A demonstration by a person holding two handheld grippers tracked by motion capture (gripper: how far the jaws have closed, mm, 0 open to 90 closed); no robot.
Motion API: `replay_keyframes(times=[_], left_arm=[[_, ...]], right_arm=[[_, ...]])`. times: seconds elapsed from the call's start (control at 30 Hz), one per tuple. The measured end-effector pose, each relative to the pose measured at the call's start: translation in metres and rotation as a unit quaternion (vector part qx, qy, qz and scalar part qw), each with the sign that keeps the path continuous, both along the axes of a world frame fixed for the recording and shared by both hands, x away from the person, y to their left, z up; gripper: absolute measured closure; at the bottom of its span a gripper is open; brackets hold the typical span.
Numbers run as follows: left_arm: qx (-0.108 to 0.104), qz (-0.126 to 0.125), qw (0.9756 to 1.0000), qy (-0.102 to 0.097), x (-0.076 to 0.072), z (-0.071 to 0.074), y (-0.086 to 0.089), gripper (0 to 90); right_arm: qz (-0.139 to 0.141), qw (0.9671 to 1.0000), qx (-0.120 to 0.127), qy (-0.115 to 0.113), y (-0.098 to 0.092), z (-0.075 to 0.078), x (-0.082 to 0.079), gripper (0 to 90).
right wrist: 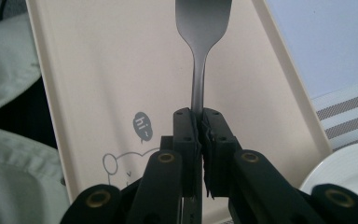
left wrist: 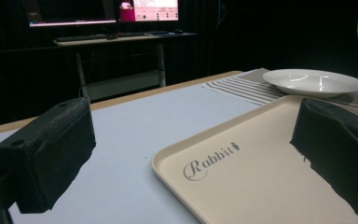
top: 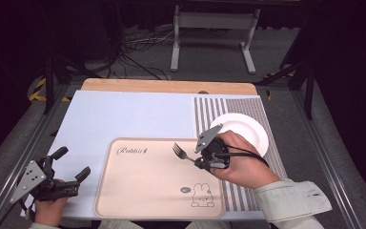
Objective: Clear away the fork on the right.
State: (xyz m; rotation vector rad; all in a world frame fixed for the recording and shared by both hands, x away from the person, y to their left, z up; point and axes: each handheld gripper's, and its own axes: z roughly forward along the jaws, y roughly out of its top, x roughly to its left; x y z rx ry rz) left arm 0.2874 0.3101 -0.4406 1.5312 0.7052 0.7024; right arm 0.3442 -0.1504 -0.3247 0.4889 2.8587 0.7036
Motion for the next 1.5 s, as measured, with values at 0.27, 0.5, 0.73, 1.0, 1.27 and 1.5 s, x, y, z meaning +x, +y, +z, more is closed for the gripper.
replay_keyframes(times=[0.27, 0.5, 0.73, 1.0, 1.27, 1.5], left_arm=[[0.0, 0.0, 1.0, -0.001, 0.0, 0.0, 0.0, 0.2], [0.0, 0.001, 1.0, -0.001, 0.0, 0.0, 0.0, 0.2], [0.0, 0.001, 1.0, -0.001, 0.0, 0.001, 0.001, 0.2], [-0.001, 0.001, 1.0, -0.001, 0.0, 0.0, 0.0, 0.2], [0.0, 0.0, 1.0, -0.002, 0.0, 0.0, 0.0, 0.2], [0.001, 0.001, 1.0, -0.001, 0.0, 0.001, 0.001, 0.2]], right_arm=[[-0.093, 0.994, 0.037, 0.044, 0.005, -0.005, 0.0, 85.8], [-0.161, 0.9835, 0.045, 0.067, 0.01, -0.011, -0.002, 85.8], [-0.205, 0.9745, 0.036, 0.084, 0.014, -0.018, -0.002, 85.8], [-0.245, 0.9639, 0.026, 0.103, 0.016, -0.024, -0.001, 85.8], [-0.27, 0.9546, 0.014, 0.125, 0.019, -0.033, 0.002, 85.8], [-0.288, 0.9465, 0.001, 0.145, 0.02, -0.045, 0.006, 85.8]])
